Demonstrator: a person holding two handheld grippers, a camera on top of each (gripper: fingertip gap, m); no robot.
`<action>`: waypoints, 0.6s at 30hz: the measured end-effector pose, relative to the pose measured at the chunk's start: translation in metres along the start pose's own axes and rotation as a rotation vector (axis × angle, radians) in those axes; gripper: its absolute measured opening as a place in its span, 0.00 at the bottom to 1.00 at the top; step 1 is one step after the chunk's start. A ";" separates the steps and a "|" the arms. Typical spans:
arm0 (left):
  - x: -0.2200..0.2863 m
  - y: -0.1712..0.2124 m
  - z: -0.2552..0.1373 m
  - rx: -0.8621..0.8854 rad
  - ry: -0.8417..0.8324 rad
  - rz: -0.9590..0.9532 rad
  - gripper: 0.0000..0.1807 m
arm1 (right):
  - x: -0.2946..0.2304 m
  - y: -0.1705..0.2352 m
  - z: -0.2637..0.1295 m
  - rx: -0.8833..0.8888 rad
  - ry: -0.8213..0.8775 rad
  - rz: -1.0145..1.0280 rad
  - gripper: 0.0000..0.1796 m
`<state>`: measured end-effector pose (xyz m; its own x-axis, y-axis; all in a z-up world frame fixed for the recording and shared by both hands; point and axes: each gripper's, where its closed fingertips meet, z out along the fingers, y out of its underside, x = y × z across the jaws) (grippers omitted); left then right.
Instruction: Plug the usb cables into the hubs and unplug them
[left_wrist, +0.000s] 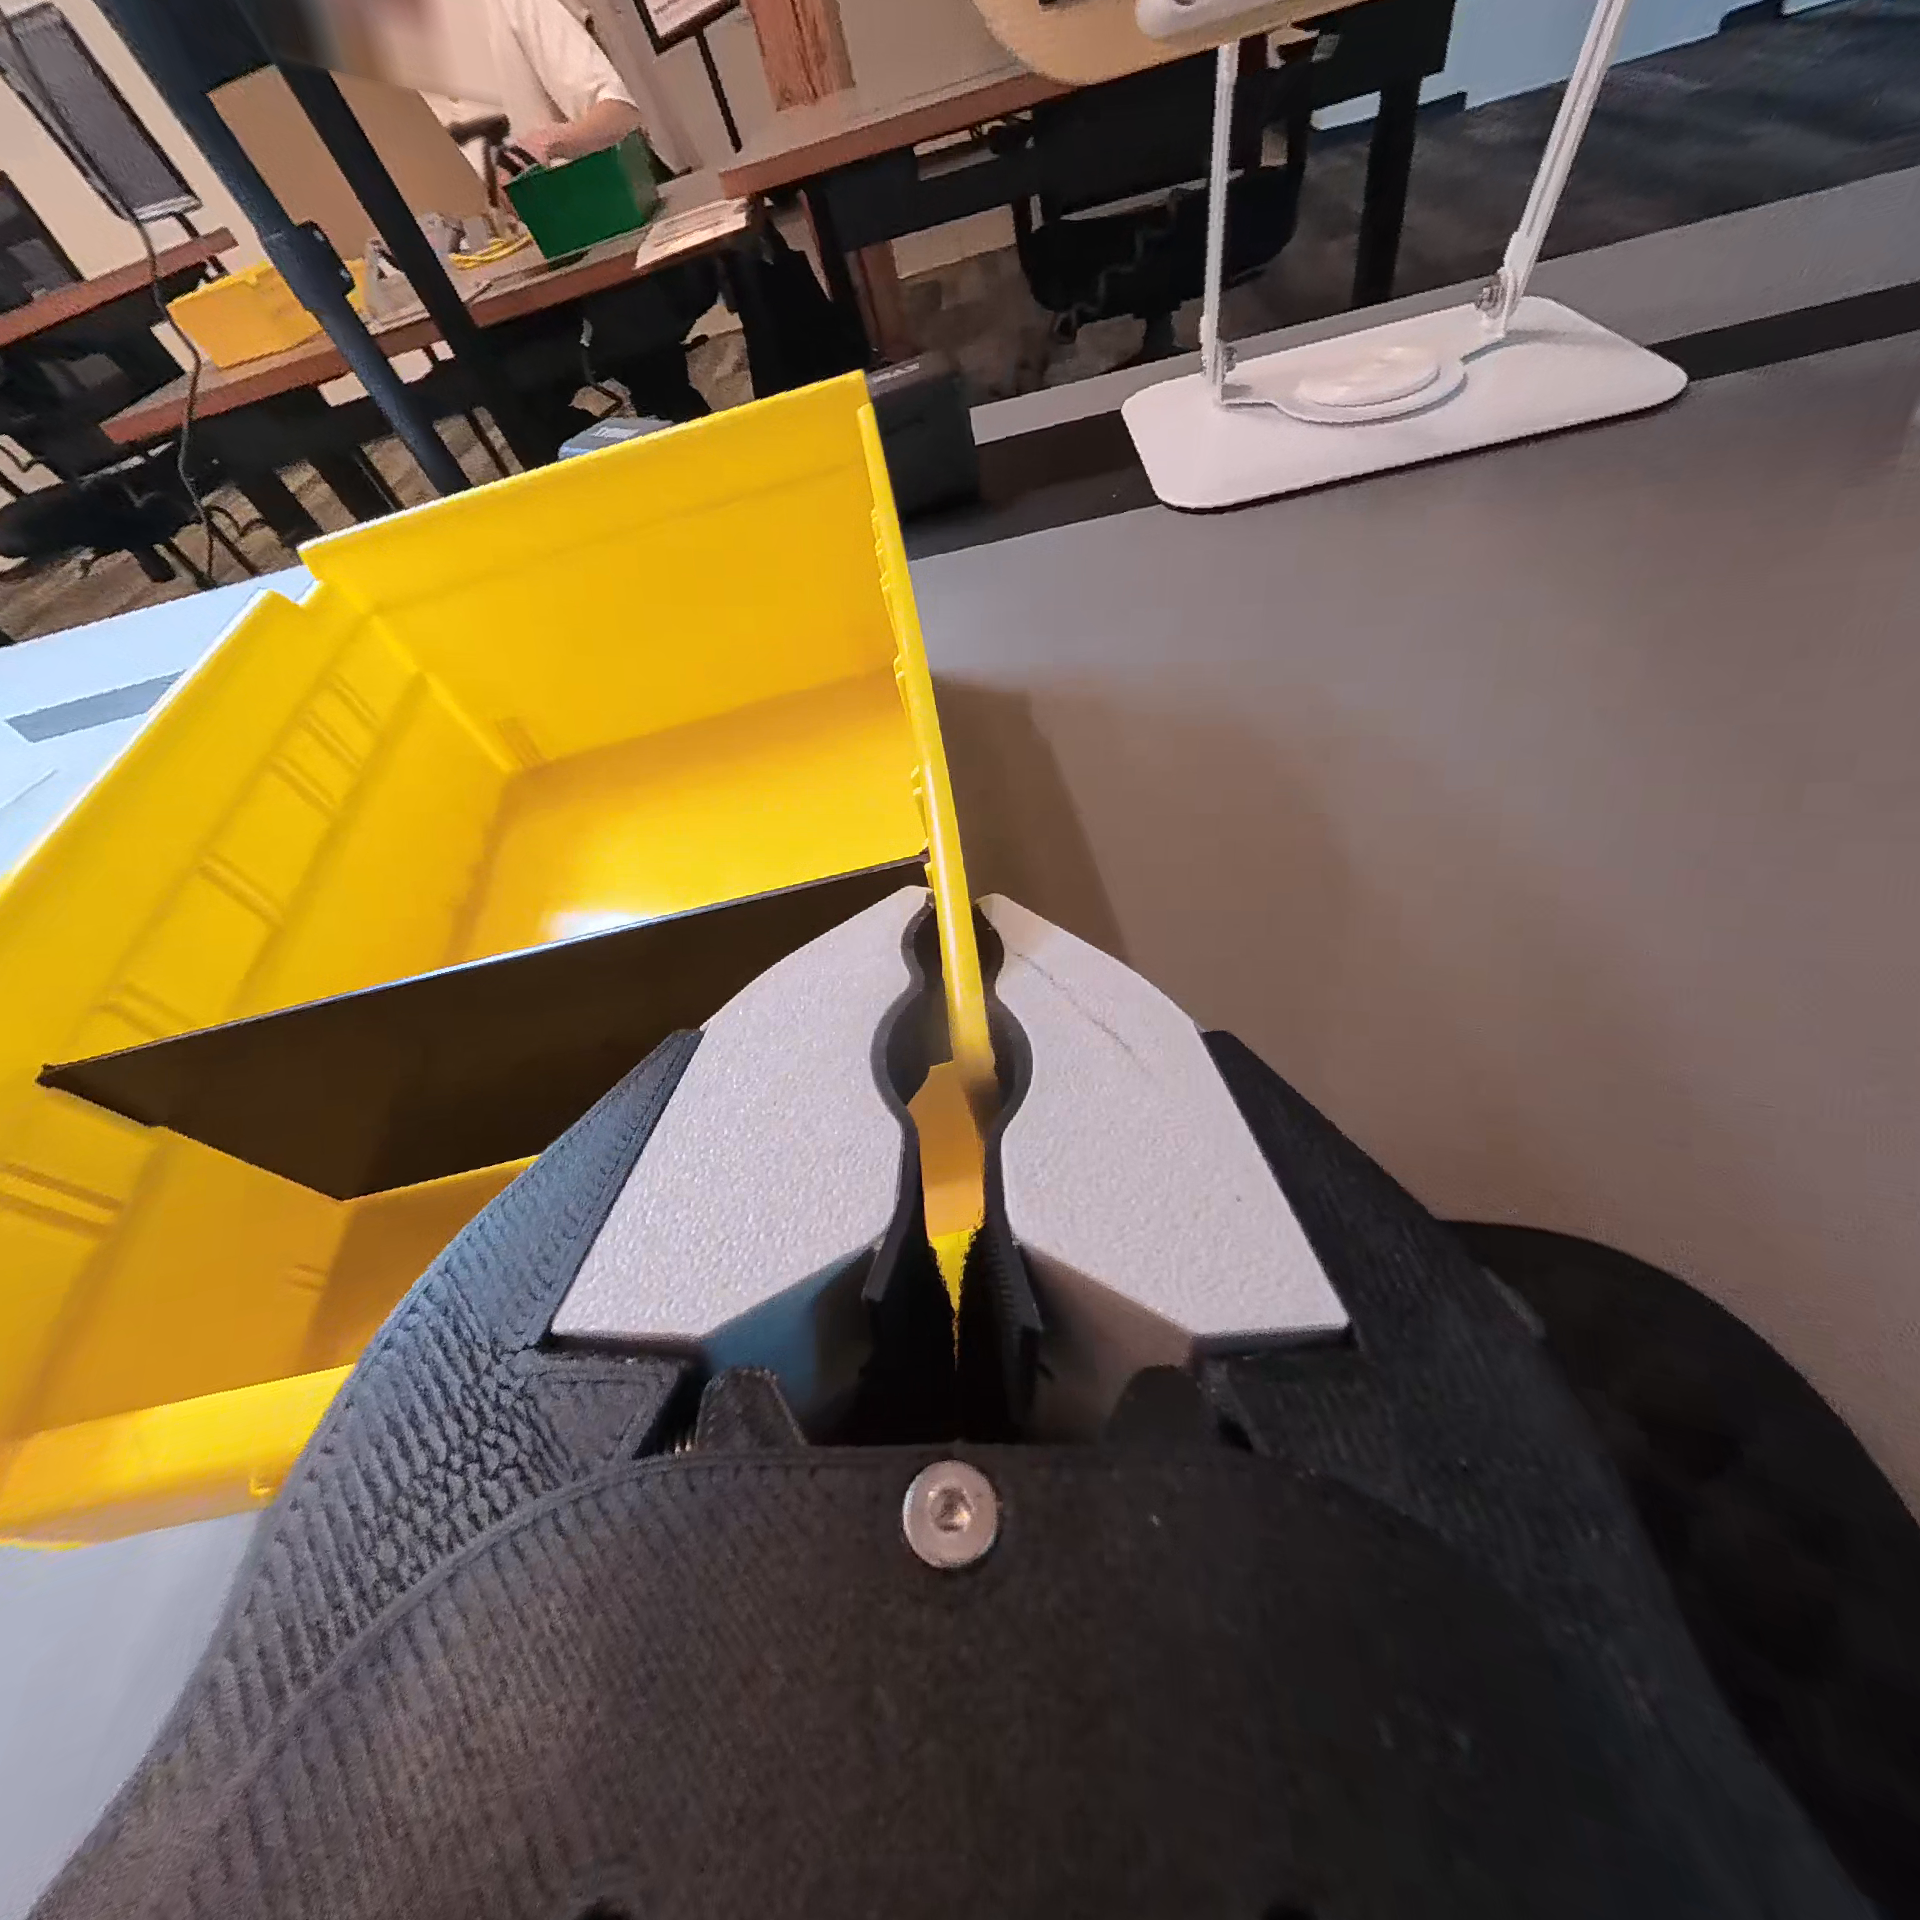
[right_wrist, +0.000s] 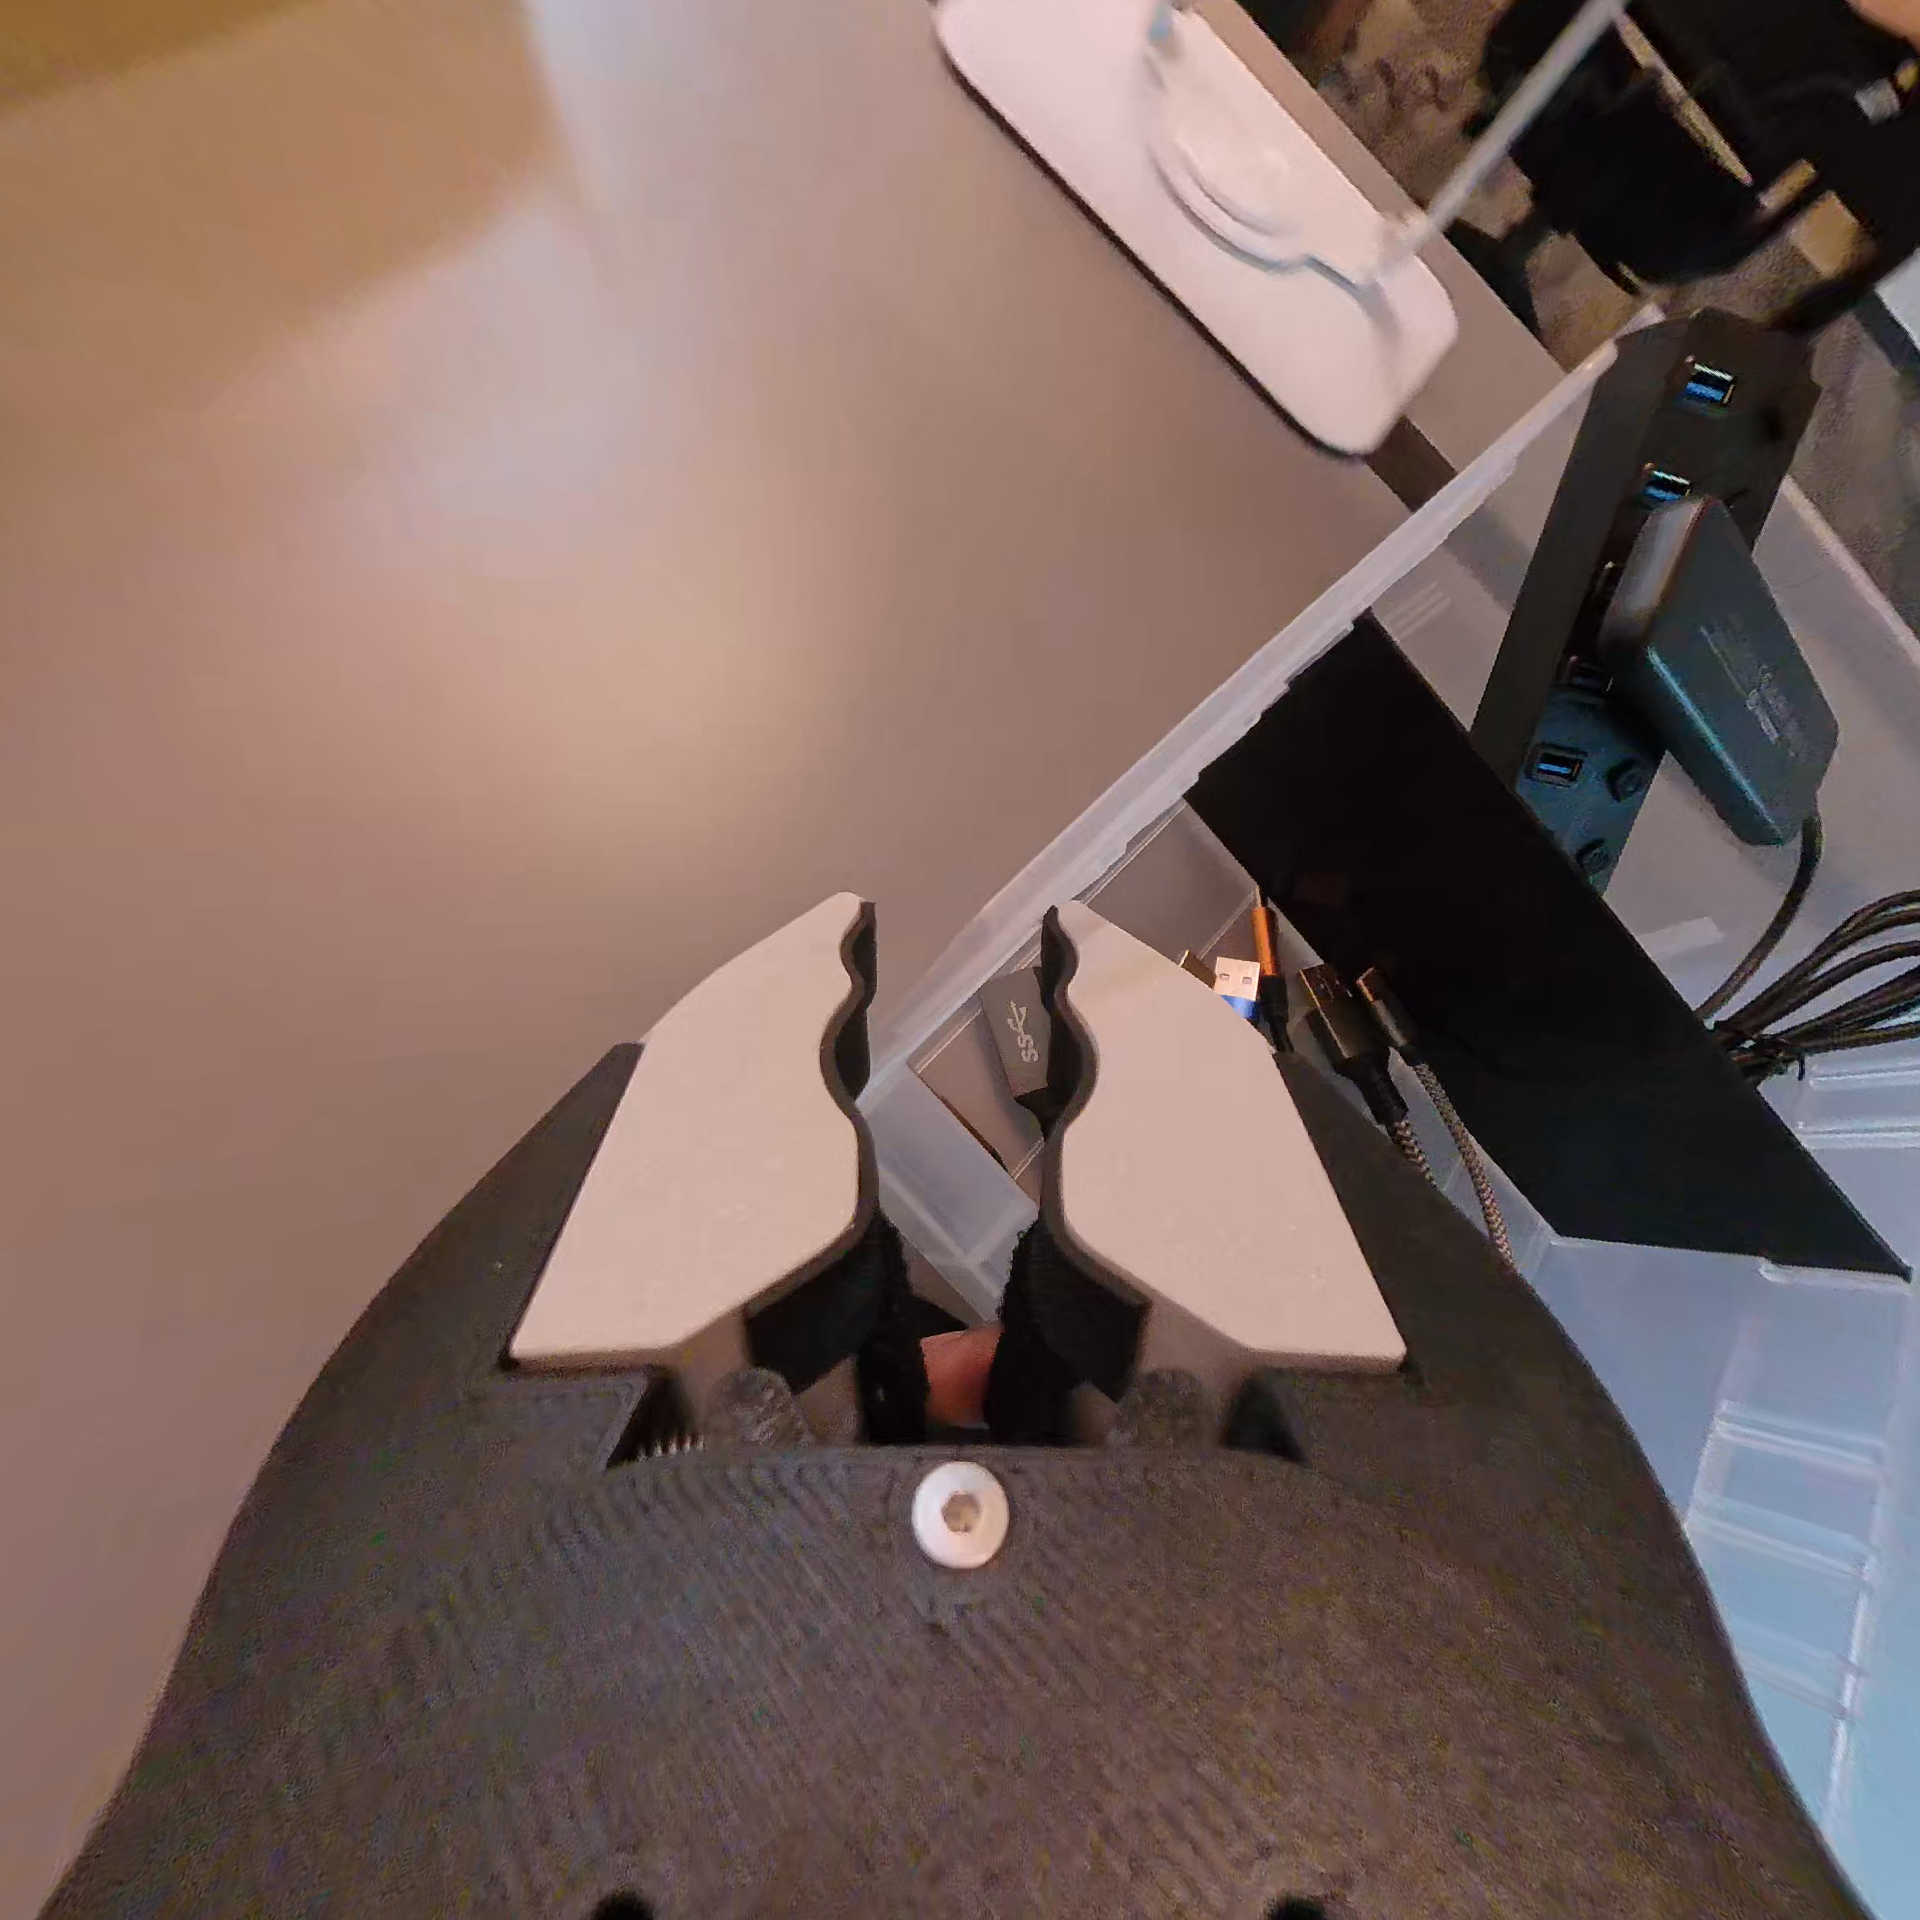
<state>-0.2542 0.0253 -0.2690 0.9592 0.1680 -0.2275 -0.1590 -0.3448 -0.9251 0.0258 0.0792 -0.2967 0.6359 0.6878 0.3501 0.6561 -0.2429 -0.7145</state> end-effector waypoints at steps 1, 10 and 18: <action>0.001 -0.001 0.001 0.001 -0.009 -0.001 0.02 | -0.012 -0.008 0.003 0.012 -0.020 -0.016 0.17; 0.006 -0.002 0.003 0.020 -0.019 -0.011 0.03 | -0.100 -0.070 0.023 0.097 -0.190 -0.174 0.18; 0.011 -0.004 0.002 0.022 0.028 -0.054 0.05 | -0.146 -0.110 0.043 0.151 -0.269 -0.248 0.18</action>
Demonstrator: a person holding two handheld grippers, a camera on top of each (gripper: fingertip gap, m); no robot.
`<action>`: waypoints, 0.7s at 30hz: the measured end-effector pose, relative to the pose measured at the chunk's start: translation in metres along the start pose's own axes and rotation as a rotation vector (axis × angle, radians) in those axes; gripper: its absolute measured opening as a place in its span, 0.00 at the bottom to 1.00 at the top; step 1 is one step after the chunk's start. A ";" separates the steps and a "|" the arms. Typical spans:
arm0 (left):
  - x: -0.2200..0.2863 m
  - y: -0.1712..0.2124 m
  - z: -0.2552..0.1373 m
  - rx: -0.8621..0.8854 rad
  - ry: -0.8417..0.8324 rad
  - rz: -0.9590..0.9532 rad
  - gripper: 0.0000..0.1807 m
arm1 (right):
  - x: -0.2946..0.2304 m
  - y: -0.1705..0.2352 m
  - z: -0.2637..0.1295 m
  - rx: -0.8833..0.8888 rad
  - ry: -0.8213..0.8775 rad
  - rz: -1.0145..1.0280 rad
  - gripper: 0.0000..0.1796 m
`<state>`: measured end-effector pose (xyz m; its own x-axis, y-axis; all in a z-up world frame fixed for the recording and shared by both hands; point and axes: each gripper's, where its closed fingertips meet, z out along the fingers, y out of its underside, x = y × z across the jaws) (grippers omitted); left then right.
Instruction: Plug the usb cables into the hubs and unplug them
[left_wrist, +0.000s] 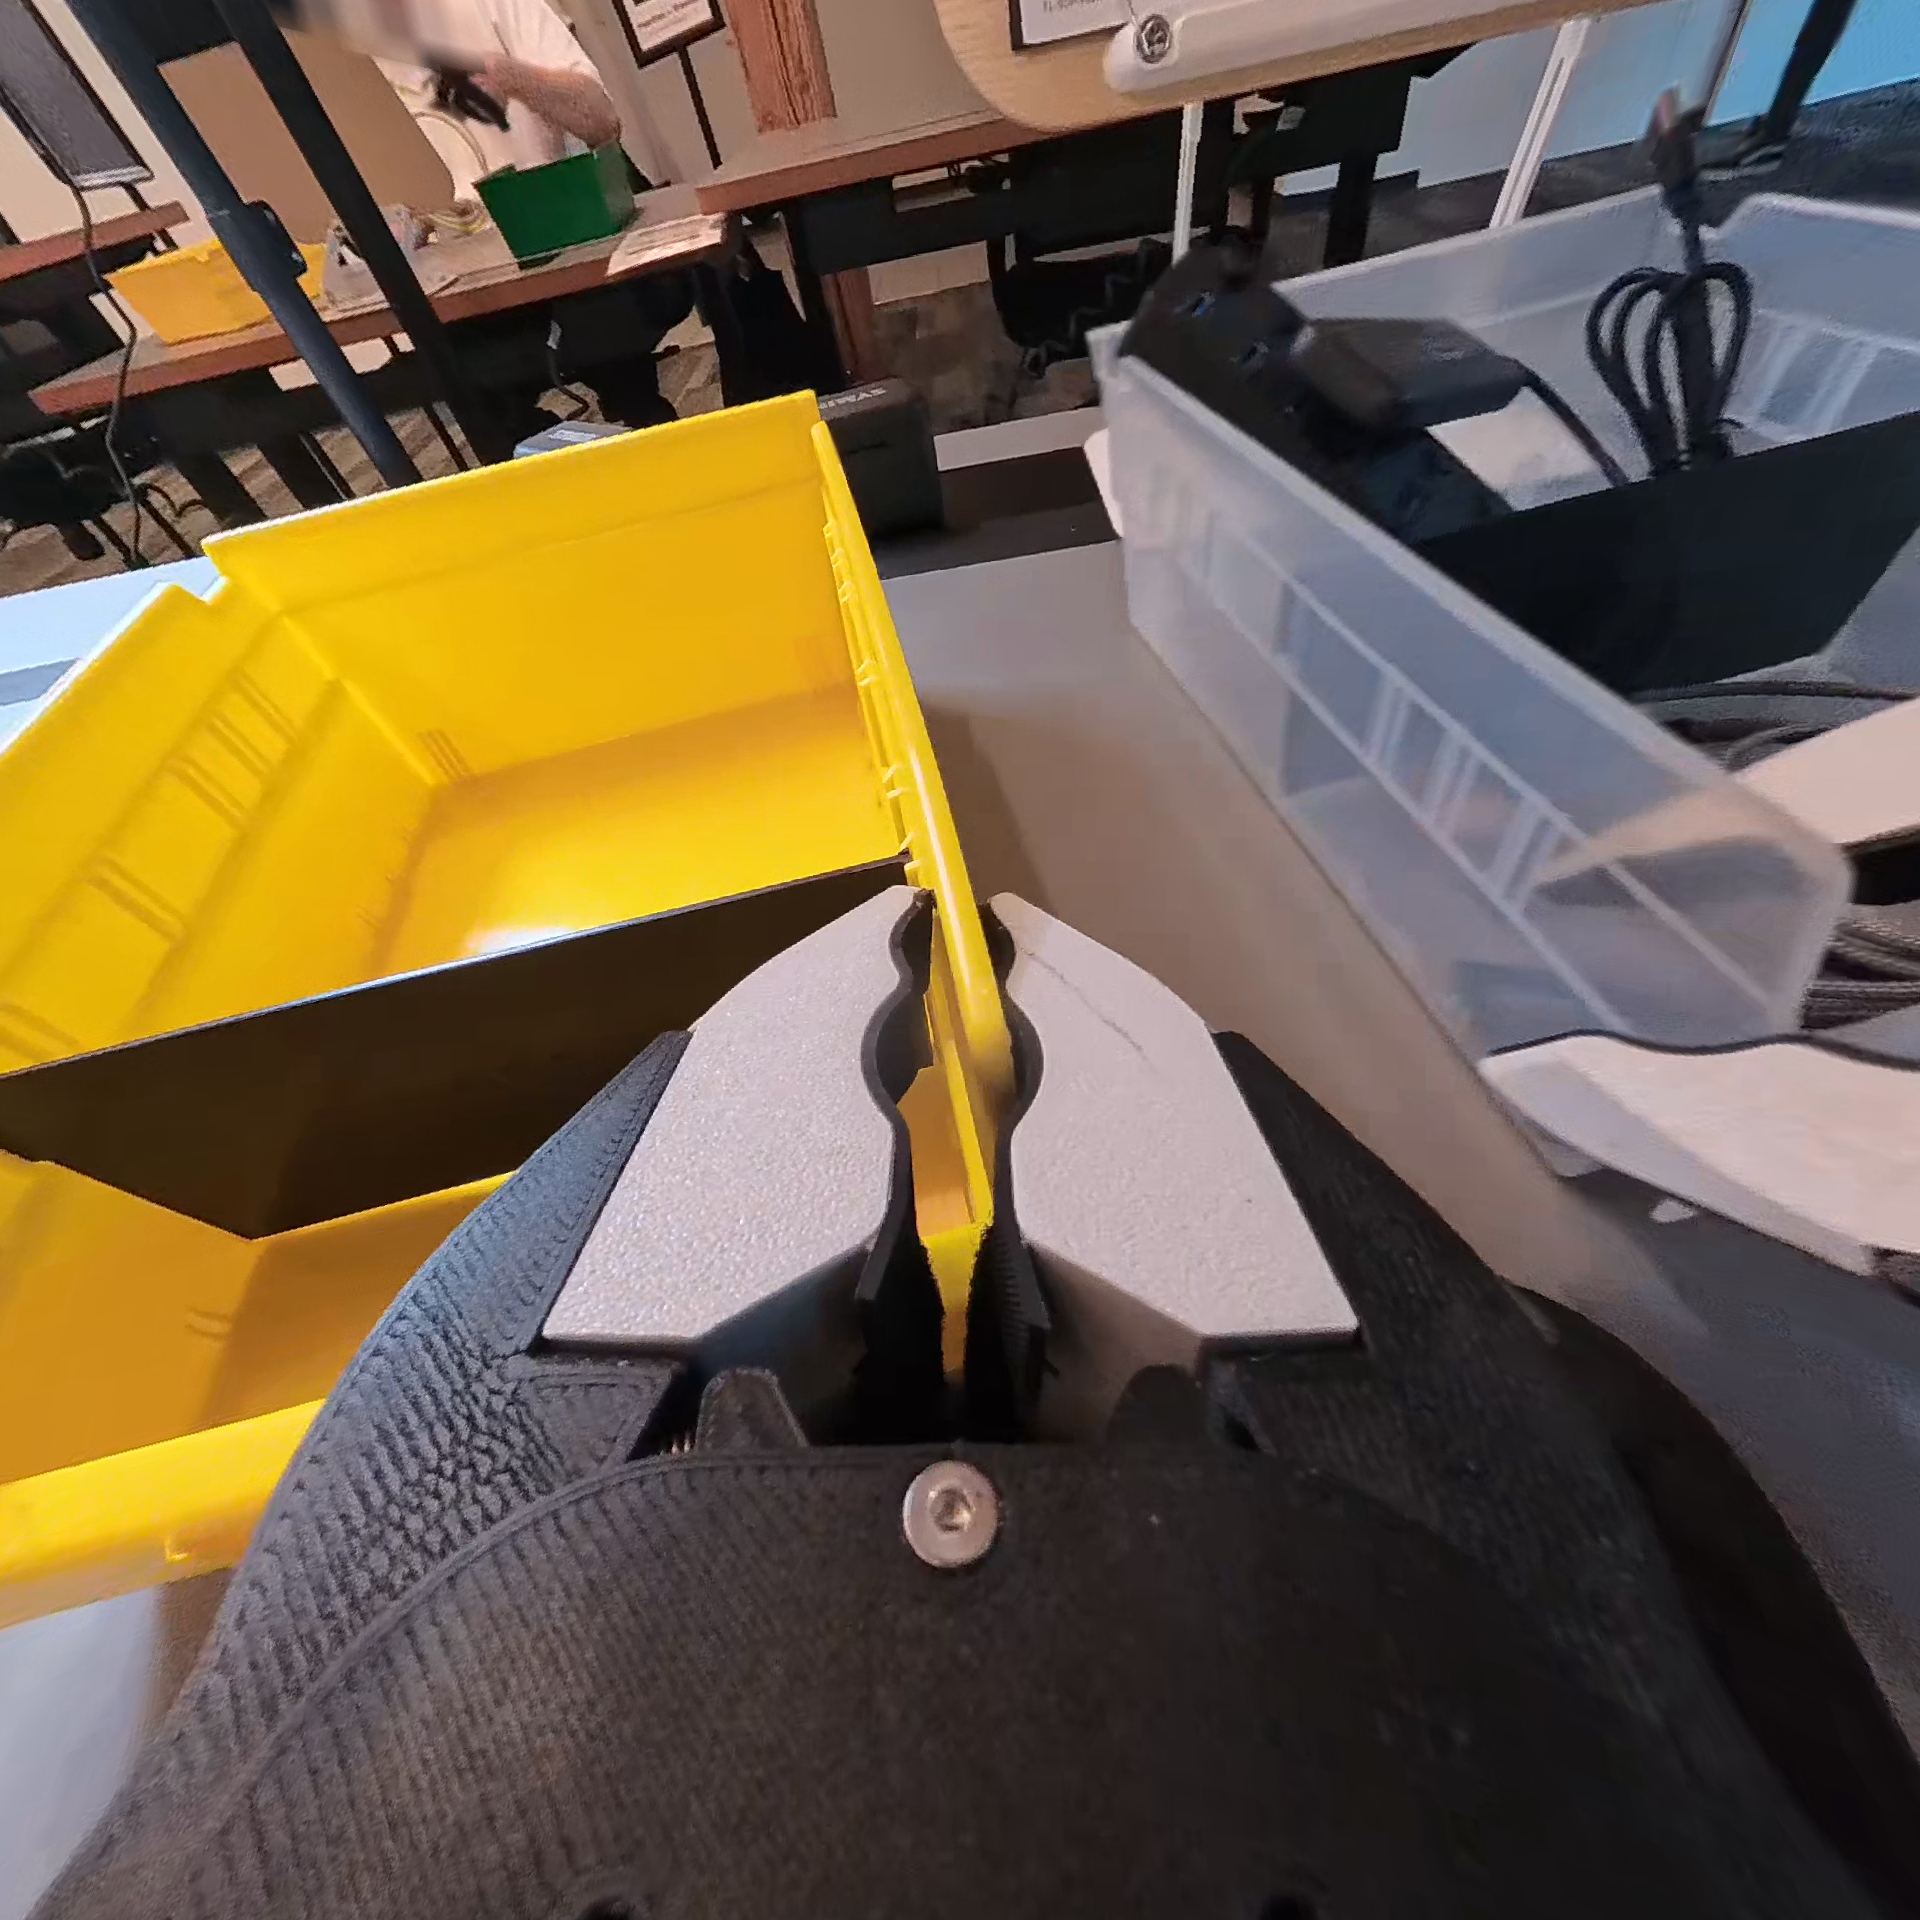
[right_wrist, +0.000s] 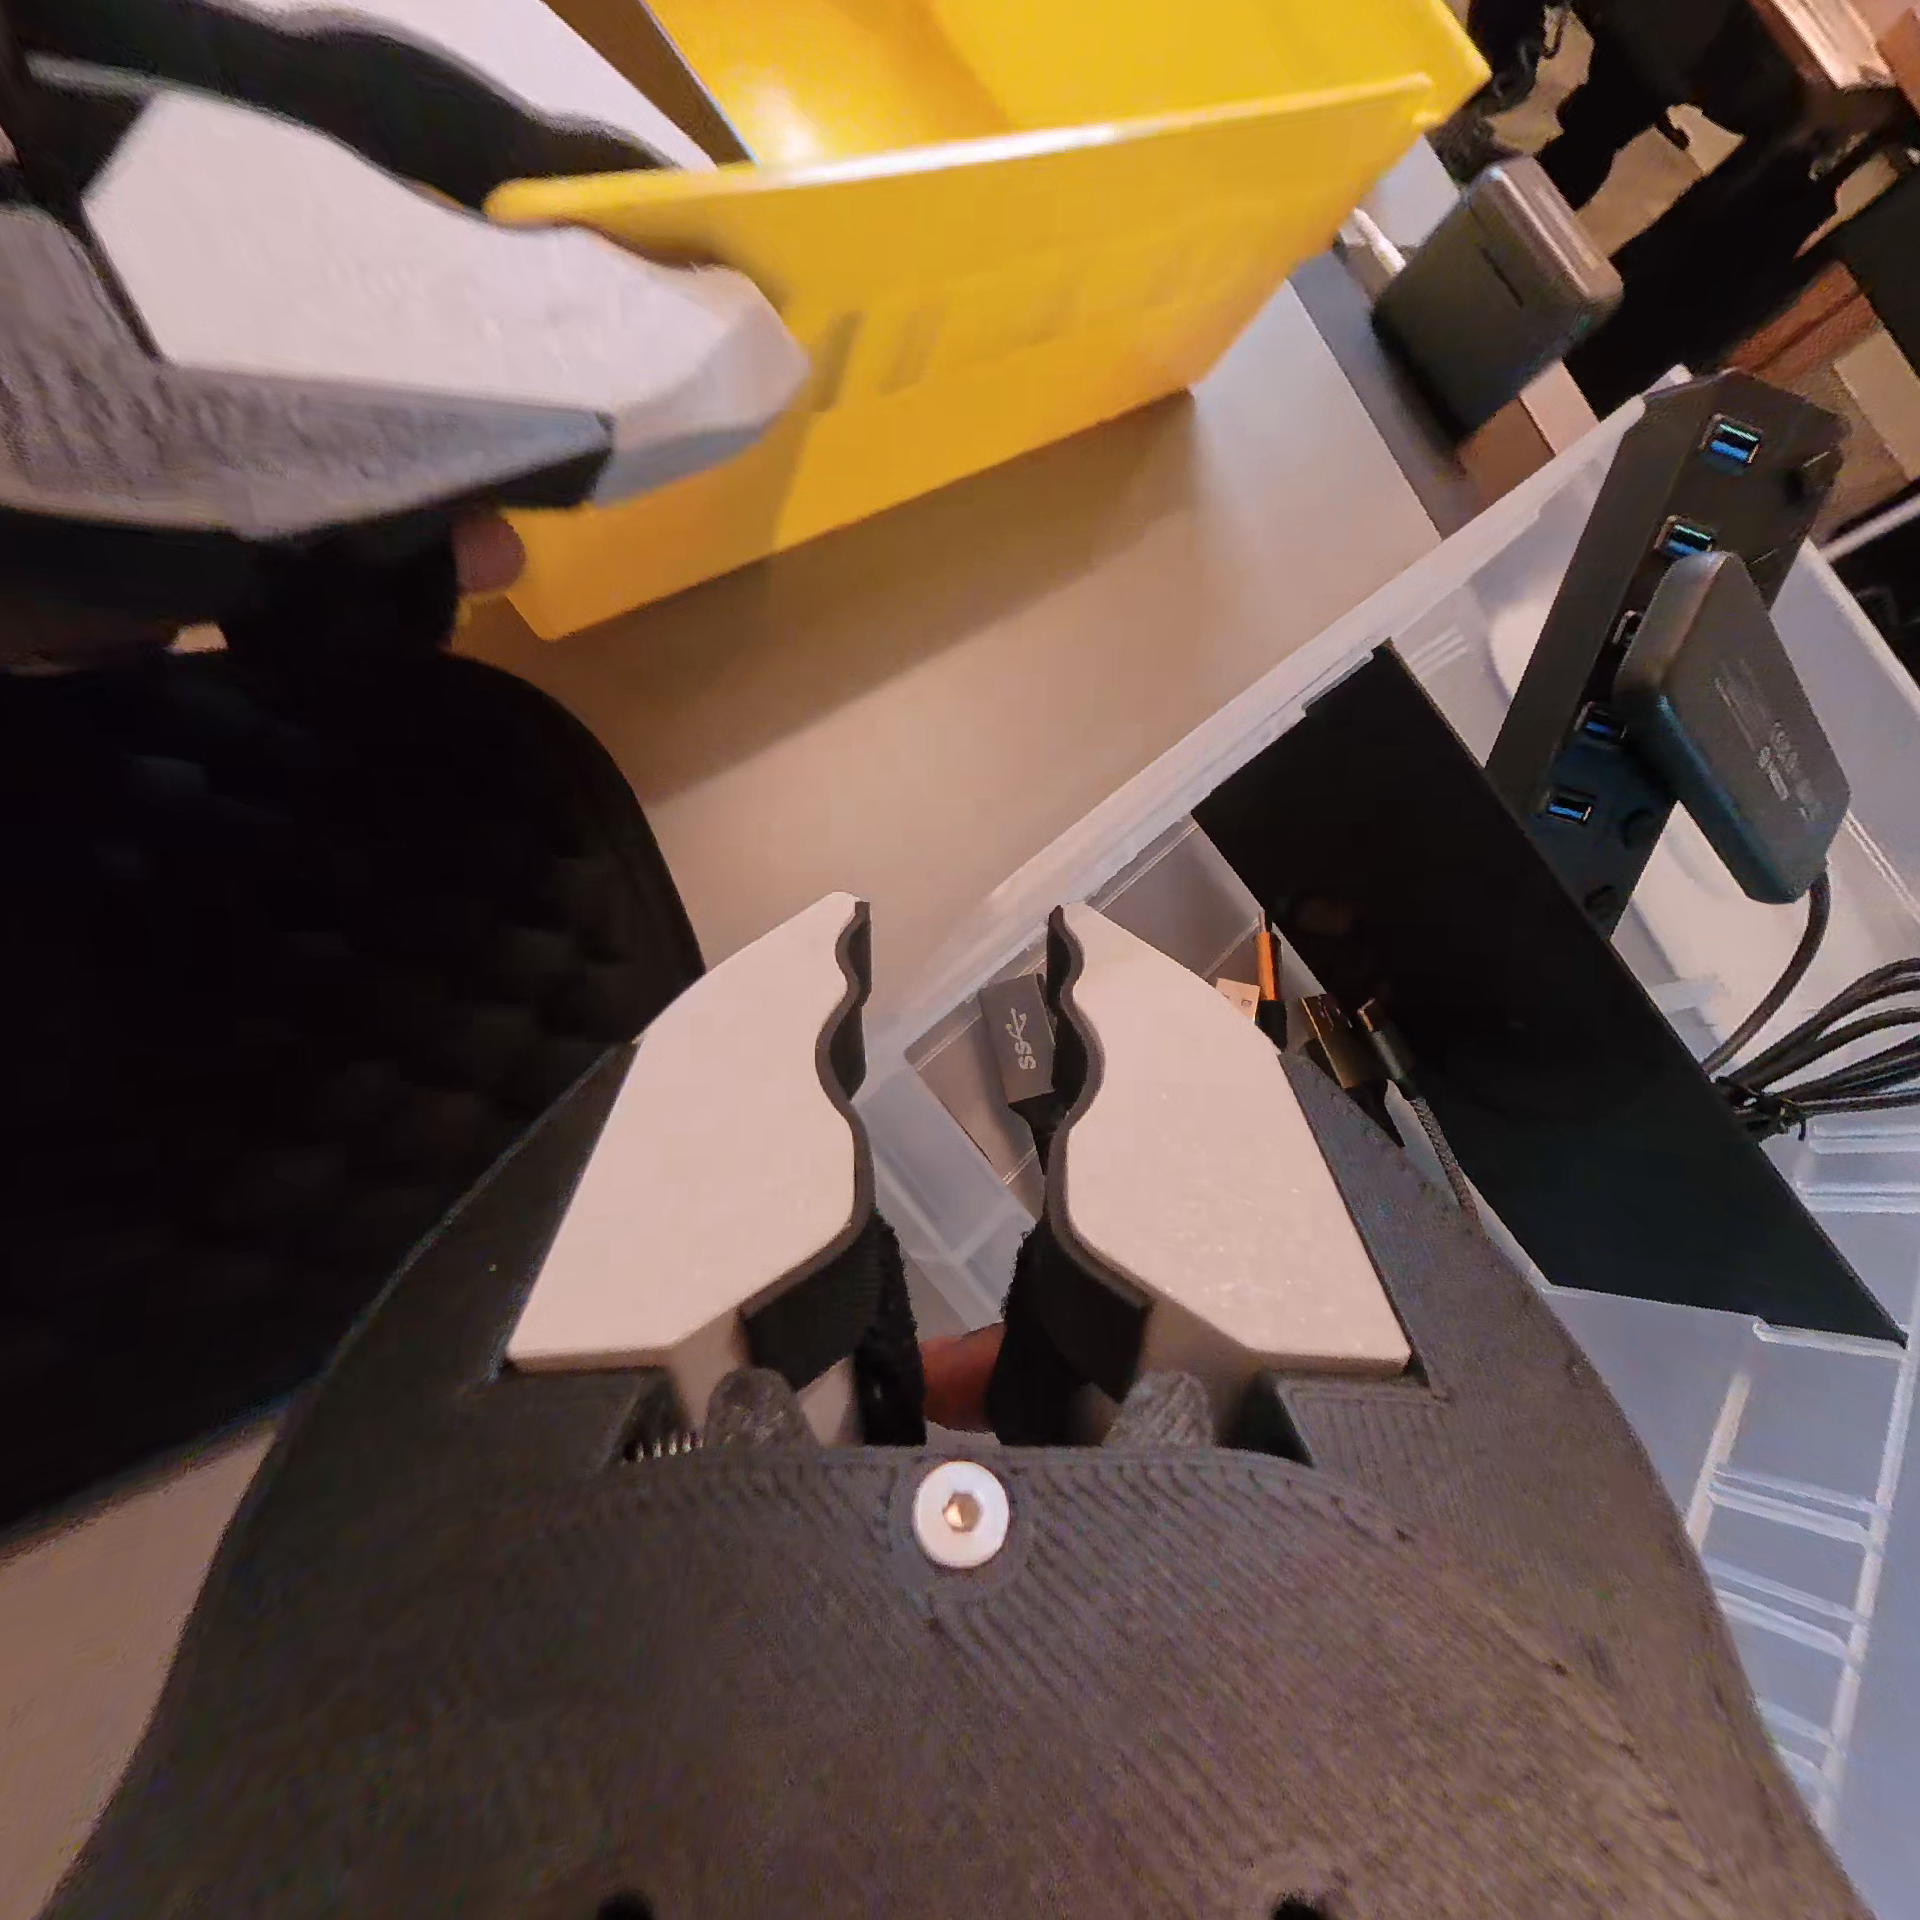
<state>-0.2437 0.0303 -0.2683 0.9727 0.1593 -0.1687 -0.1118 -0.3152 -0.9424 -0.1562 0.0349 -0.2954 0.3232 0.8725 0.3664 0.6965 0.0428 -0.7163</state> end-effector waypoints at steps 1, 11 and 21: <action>0.001 0.000 0.001 0.001 0.000 0.003 0.05 | -0.003 -0.005 0.004 0.014 -0.011 -0.006 0.18; -0.057 -0.057 -0.084 0.368 0.053 -0.112 0.39 | -0.006 -0.082 -0.058 0.636 -0.008 0.220 0.43; -0.213 0.021 -0.069 0.250 -0.240 -0.270 0.71 | -0.078 -0.126 -0.029 0.767 -0.118 0.332 0.81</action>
<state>-0.4396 -0.0751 -0.2322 0.9021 0.4275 0.0591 0.0660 -0.0013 -0.9978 -0.2505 -0.0522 -0.2163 0.3355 0.9415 0.0313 -0.0650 0.0563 -0.9963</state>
